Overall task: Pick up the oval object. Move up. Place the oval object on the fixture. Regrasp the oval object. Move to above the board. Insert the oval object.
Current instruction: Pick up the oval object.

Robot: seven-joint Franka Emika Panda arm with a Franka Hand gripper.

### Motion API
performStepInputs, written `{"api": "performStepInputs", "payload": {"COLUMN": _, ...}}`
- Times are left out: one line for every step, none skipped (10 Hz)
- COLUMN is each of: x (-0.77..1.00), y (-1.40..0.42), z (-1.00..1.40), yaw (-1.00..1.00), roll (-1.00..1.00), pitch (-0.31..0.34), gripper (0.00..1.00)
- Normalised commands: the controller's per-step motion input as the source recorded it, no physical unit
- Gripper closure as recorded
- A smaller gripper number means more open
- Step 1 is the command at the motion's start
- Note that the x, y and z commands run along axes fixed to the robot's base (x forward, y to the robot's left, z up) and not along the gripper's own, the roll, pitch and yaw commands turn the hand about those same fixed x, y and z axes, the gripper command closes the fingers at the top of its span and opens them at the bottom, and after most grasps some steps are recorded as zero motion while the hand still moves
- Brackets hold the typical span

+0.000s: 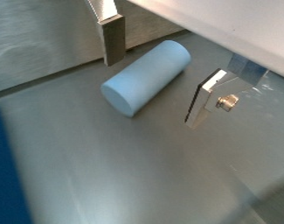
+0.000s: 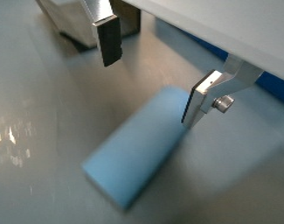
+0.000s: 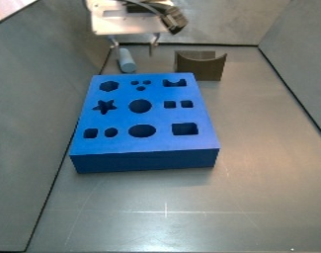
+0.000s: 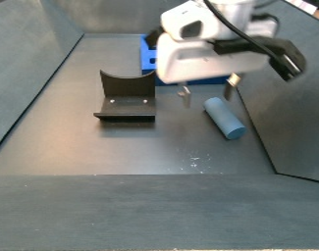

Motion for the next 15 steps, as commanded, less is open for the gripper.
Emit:
{"api": "performStepInputs", "payload": {"x": 0.0, "y": 0.03, "z": 0.0, "yaw": 0.0, "roll": -0.04, "pitch": -0.016, "gripper": 0.0}}
{"api": "performStepInputs", "payload": {"x": -0.37, "y": 0.0, "z": -0.38, "yaw": 0.0, "roll": 0.09, "pitch": -0.154, "gripper": 0.0}}
{"api": "performStepInputs", "payload": {"x": -0.38, "y": 0.0, "z": -0.43, "yaw": 0.0, "roll": 0.05, "pitch": -0.171, "gripper": 0.0}}
{"api": "performStepInputs", "payload": {"x": -0.36, "y": 0.0, "z": -0.52, "yaw": 0.0, "roll": 0.0, "pitch": -0.187, "gripper": 0.0}}
{"api": "performStepInputs", "payload": {"x": -0.04, "y": 0.01, "z": -0.06, "yaw": 0.0, "roll": -0.04, "pitch": -0.044, "gripper": 0.0}}
{"api": "performStepInputs", "payload": {"x": 0.0, "y": 0.0, "z": -0.04, "yaw": 0.0, "roll": 0.0, "pitch": 0.0, "gripper": 0.0}}
{"api": "performStepInputs", "payload": {"x": -0.03, "y": 0.0, "z": -0.75, "yaw": 0.0, "roll": 0.07, "pitch": -0.084, "gripper": 0.0}}
{"api": "performStepInputs", "payload": {"x": 0.0, "y": 0.0, "z": -0.45, "yaw": 0.0, "roll": 0.0, "pitch": -0.013, "gripper": 0.0}}
{"api": "performStepInputs", "payload": {"x": 0.0, "y": 0.0, "z": 0.03, "yaw": 0.0, "roll": 0.0, "pitch": 0.0, "gripper": 0.0}}
{"api": "performStepInputs", "payload": {"x": 0.0, "y": 0.0, "z": 0.0, "yaw": 0.0, "roll": 0.0, "pitch": 0.0, "gripper": 1.0}}
{"api": "performStepInputs", "payload": {"x": 0.0, "y": 0.0, "z": 0.0, "yaw": 0.0, "roll": -0.01, "pitch": 0.0, "gripper": 1.0}}
{"api": "performStepInputs", "payload": {"x": 0.0, "y": 0.0, "z": -0.05, "yaw": 0.0, "roll": 0.0, "pitch": -0.01, "gripper": 1.0}}
{"api": "performStepInputs", "payload": {"x": -0.01, "y": -0.06, "z": -0.09, "yaw": 0.04, "roll": 0.0, "pitch": -0.041, "gripper": 1.0}}
{"api": "performStepInputs", "payload": {"x": 0.0, "y": 0.0, "z": -0.03, "yaw": 0.02, "roll": -0.02, "pitch": -0.01, "gripper": 1.0}}
{"api": "performStepInputs", "payload": {"x": 0.0, "y": 0.0, "z": -0.01, "yaw": 0.0, "roll": -0.02, "pitch": -0.004, "gripper": 1.0}}
